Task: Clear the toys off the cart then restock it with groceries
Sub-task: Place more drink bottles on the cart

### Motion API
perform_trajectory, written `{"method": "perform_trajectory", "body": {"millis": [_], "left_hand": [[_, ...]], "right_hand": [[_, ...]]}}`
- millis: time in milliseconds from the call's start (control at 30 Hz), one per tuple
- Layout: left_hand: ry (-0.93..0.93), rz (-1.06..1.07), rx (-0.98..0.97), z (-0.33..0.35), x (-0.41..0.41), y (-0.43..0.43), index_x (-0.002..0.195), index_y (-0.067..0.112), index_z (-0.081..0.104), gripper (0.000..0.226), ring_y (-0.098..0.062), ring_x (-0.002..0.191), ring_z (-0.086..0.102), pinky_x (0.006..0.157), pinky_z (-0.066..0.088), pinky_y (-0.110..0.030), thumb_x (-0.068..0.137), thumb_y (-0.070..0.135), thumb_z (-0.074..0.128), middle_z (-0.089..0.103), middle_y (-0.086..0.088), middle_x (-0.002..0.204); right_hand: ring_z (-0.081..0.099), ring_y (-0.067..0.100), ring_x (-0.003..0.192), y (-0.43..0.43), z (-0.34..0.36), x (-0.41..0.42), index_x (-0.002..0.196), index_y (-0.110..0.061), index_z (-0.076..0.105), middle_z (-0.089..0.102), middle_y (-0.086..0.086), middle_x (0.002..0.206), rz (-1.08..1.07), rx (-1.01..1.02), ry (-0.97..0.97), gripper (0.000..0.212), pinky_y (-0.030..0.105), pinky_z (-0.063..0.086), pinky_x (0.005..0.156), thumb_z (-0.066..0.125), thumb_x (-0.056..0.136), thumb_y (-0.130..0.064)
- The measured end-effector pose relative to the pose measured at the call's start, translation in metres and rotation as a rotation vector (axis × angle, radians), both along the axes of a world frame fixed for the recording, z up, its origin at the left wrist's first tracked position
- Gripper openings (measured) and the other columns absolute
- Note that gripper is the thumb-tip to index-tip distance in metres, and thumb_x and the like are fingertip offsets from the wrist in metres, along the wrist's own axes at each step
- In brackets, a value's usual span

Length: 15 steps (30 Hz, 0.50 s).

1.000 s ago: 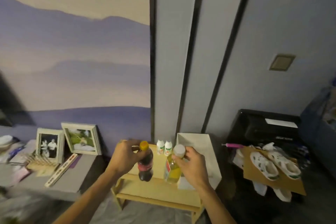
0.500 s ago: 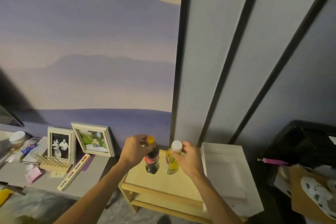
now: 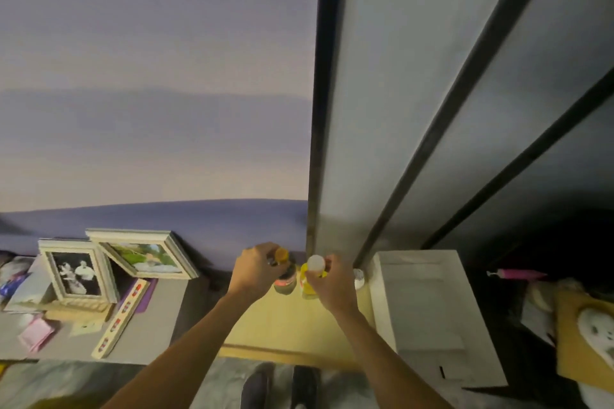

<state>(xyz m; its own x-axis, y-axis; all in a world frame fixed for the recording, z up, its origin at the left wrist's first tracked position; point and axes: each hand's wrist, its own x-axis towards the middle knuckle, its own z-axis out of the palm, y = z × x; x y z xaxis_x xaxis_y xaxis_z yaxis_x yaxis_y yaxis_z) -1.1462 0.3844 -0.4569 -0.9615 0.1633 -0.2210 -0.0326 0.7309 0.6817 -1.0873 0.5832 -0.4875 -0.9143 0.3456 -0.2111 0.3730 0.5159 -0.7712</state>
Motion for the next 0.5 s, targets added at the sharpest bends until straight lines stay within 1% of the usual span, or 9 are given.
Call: {"method": "perform_trajectory", "body": {"millis": [67, 133, 167, 200, 267, 300, 367, 433, 500], "left_hand": [[-0.012, -0.013, -0.023, -0.015, -0.008, 0.001, 0.092, 0.039, 0.071, 0.018, -0.006, 0.081, 0.07, 0.076, 0.062, -0.038, 0.078, 0.051, 0.076, 0.073, 0.019, 0.086], [-0.023, -0.038, -0.025, -0.016, -0.012, 0.006, 0.087, 0.036, 0.071, 0.01, -0.004, 0.08, 0.069, 0.072, 0.06, -0.032, 0.084, 0.04, 0.08, 0.073, 0.018, 0.084], [-0.027, -0.053, -0.021, -0.015, -0.014, 0.008, 0.086, 0.035, 0.071, 0.011, -0.003, 0.079, 0.068, 0.07, 0.057, -0.027, 0.087, 0.032, 0.082, 0.072, 0.017, 0.084], [-0.035, -0.056, -0.009, -0.017, -0.016, 0.009, 0.088, 0.033, 0.072, 0.012, -0.003, 0.078, 0.067, 0.069, 0.056, -0.026, 0.088, 0.027, 0.082, 0.072, 0.016, 0.084], [-0.042, -0.048, -0.005, -0.023, -0.019, 0.009, 0.094, 0.027, 0.076, 0.011, -0.006, 0.08, 0.068, 0.073, 0.061, -0.034, 0.087, 0.023, 0.083, 0.074, 0.013, 0.088], [-0.046, -0.04, -0.002, -0.027, -0.021, 0.007, 0.098, 0.025, 0.078, 0.015, -0.009, 0.082, 0.07, 0.077, 0.062, -0.038, 0.085, 0.021, 0.084, 0.075, 0.011, 0.091], [-0.039, -0.021, 0.017, -0.03, -0.021, 0.007, 0.103, 0.021, 0.078, 0.022, -0.013, 0.085, 0.071, 0.079, 0.063, -0.037, 0.083, 0.018, 0.087, 0.074, 0.011, 0.092], [-0.023, -0.022, 0.037, -0.032, -0.02, 0.007, 0.104, 0.022, 0.078, 0.025, -0.012, 0.087, 0.071, 0.08, 0.062, -0.035, 0.082, 0.018, 0.089, 0.071, 0.016, 0.091], [-0.015, -0.021, 0.054, -0.033, -0.019, 0.007, 0.105, 0.025, 0.076, 0.027, -0.012, 0.088, 0.071, 0.081, 0.063, -0.035, 0.082, 0.021, 0.089, 0.07, 0.017, 0.092]], "right_hand": [[0.066, 0.016, 0.085, -0.006, -0.018, -0.003, 0.101, -0.022, 0.062, 0.068, -0.004, 0.091, -0.02, -0.009, -0.041, 0.037, 0.035, 0.055, 0.073, 0.089, 0.081, -0.037], [0.07, 0.019, 0.092, -0.012, -0.031, -0.007, 0.105, -0.021, 0.064, 0.073, -0.002, 0.097, -0.04, -0.001, -0.06, 0.037, 0.042, 0.059, 0.079, 0.088, 0.082, -0.037], [0.071, 0.02, 0.093, -0.015, -0.037, -0.009, 0.107, -0.022, 0.065, 0.074, -0.001, 0.099, -0.049, 0.012, -0.07, 0.038, 0.043, 0.06, 0.08, 0.088, 0.082, -0.038], [0.072, 0.02, 0.094, -0.017, -0.04, -0.01, 0.108, -0.022, 0.065, 0.075, -0.001, 0.1, -0.058, 0.019, -0.073, 0.039, 0.042, 0.06, 0.08, 0.089, 0.081, -0.038], [0.072, 0.018, 0.097, -0.019, -0.046, -0.013, 0.11, -0.02, 0.067, 0.077, -0.001, 0.103, -0.078, 0.015, -0.067, 0.038, 0.035, 0.059, 0.08, 0.09, 0.082, -0.035], [0.071, 0.016, 0.097, -0.02, -0.046, -0.014, 0.111, -0.019, 0.068, 0.077, -0.001, 0.105, -0.083, 0.007, -0.064, 0.038, 0.031, 0.057, 0.08, 0.09, 0.082, -0.033], [0.07, 0.012, 0.097, -0.021, -0.046, -0.018, 0.113, -0.017, 0.069, 0.077, -0.001, 0.106, -0.083, 0.003, -0.063, 0.037, 0.021, 0.051, 0.077, 0.088, 0.085, -0.031], [0.071, 0.011, 0.097, -0.023, -0.045, -0.022, 0.116, -0.015, 0.069, 0.078, -0.001, 0.107, -0.076, -0.006, -0.062, 0.036, 0.012, 0.047, 0.073, 0.086, 0.088, -0.03], [0.073, 0.012, 0.098, -0.025, -0.047, -0.026, 0.117, -0.015, 0.068, 0.078, -0.002, 0.107, -0.072, 0.001, -0.043, 0.036, 0.01, 0.048, 0.075, 0.084, 0.089, -0.032]]}}
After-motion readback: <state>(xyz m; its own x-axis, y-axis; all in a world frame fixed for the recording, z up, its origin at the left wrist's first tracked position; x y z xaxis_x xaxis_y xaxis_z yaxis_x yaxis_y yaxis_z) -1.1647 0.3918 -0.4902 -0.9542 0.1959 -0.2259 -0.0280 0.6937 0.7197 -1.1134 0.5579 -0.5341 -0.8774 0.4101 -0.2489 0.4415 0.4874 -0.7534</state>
